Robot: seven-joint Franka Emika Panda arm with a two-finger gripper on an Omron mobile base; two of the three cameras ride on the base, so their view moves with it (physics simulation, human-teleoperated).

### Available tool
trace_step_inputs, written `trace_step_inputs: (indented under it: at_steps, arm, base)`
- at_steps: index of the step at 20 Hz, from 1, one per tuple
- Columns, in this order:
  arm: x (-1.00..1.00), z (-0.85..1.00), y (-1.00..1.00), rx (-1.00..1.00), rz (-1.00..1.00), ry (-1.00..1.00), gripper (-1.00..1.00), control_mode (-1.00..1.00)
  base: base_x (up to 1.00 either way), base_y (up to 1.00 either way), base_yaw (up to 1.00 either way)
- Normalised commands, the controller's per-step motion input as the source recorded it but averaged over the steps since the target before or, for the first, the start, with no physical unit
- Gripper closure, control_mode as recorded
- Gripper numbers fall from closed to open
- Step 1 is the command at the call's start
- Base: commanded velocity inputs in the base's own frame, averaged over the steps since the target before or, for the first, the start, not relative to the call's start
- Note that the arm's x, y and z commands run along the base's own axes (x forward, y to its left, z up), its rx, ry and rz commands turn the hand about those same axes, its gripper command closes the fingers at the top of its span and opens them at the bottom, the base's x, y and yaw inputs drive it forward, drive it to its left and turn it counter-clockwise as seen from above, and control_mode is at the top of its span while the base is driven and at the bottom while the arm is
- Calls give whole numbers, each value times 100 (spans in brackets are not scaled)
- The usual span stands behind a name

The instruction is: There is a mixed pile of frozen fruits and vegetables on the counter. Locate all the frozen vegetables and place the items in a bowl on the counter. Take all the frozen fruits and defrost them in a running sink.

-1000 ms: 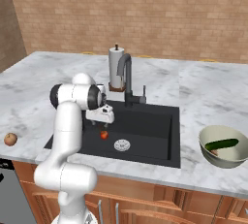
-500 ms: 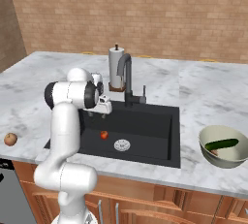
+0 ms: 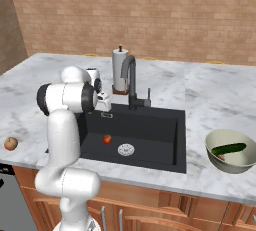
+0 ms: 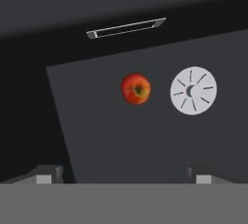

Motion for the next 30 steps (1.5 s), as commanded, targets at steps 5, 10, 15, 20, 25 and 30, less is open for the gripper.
trace_step_inputs:
  at_steps: [5, 10, 15, 20, 25, 30]
  arm:
    - [-26, 37, 13, 0, 0, -13, -100, -100]
    - [-32, 14, 17, 3, 4, -16, -100, -100]
    - [-21, 19, 15, 5, 1, -13, -100, -100]
    - [-10, 24, 16, 6, 5, -3, -100, -100]
    - [0, 20, 34, 1, 13, 10, -100, -100]
    - [0, 21, 37, 0, 14, 12, -100, -100]
  base:
    - [0, 0, 0]
    - [0, 0, 0]
    - [0, 0, 0]
    - [0, 0, 0]
    - [0, 0, 0]
    - [0, 0, 0]
